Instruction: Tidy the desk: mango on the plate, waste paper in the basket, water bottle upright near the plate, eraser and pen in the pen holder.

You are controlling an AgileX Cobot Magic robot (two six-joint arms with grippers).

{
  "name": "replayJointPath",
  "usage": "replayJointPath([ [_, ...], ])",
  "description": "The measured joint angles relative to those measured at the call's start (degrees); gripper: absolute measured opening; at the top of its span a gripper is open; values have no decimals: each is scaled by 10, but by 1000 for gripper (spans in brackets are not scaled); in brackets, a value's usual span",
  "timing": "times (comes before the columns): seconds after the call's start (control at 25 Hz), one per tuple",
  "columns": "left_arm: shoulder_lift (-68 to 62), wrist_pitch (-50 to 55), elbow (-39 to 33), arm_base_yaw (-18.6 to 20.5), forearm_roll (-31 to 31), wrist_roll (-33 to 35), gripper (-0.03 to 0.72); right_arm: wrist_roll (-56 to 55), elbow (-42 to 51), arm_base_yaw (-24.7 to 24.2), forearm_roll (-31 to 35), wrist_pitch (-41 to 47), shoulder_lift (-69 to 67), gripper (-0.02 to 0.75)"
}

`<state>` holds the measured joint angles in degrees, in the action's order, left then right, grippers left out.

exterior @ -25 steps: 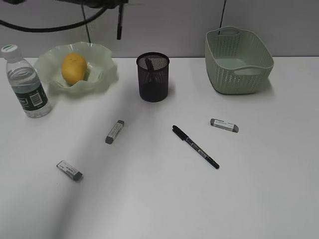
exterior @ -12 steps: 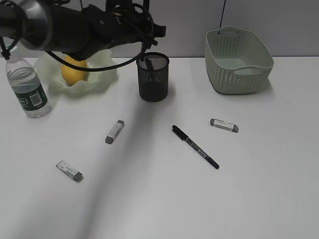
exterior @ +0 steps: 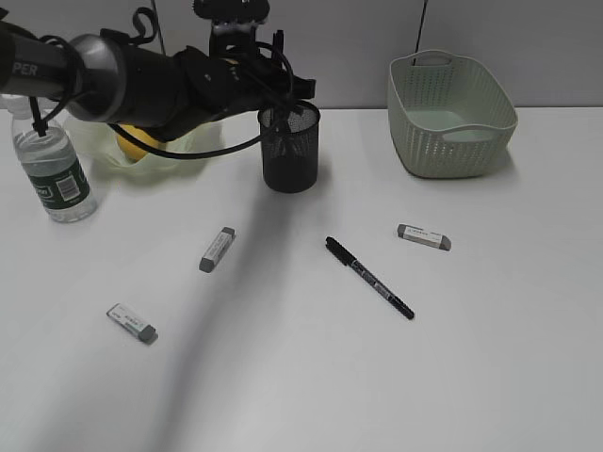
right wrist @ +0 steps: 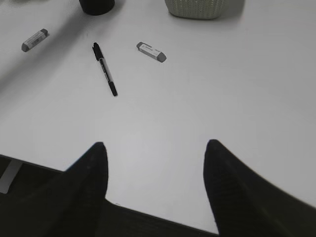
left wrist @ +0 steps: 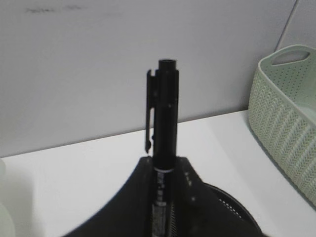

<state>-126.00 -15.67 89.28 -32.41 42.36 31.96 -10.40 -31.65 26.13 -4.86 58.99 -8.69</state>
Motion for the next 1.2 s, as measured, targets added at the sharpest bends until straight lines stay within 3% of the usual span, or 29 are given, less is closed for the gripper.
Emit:
replayJointPath([
  [0.12, 0, -1, 0, 0, -1, -1, 117, 0, 0, 0, 0, -2, 0, 491],
  [0.32, 0, -1, 0, -1, -1, -1, 314, -1, 0, 0, 0, -3, 0, 491],
  [0.44, 1, -1, 0, -1, -1, -1, 375, -1, 0, 0, 0, -3, 0, 491],
  [0.8, 61, 70, 0, -1, -39, -1, 393, 0, 0, 0, 0, -3, 0, 491],
  [1.2, 189, 399, 0, 26, -56, -4, 393, 0, 0, 0, 0, -3, 0, 491],
])
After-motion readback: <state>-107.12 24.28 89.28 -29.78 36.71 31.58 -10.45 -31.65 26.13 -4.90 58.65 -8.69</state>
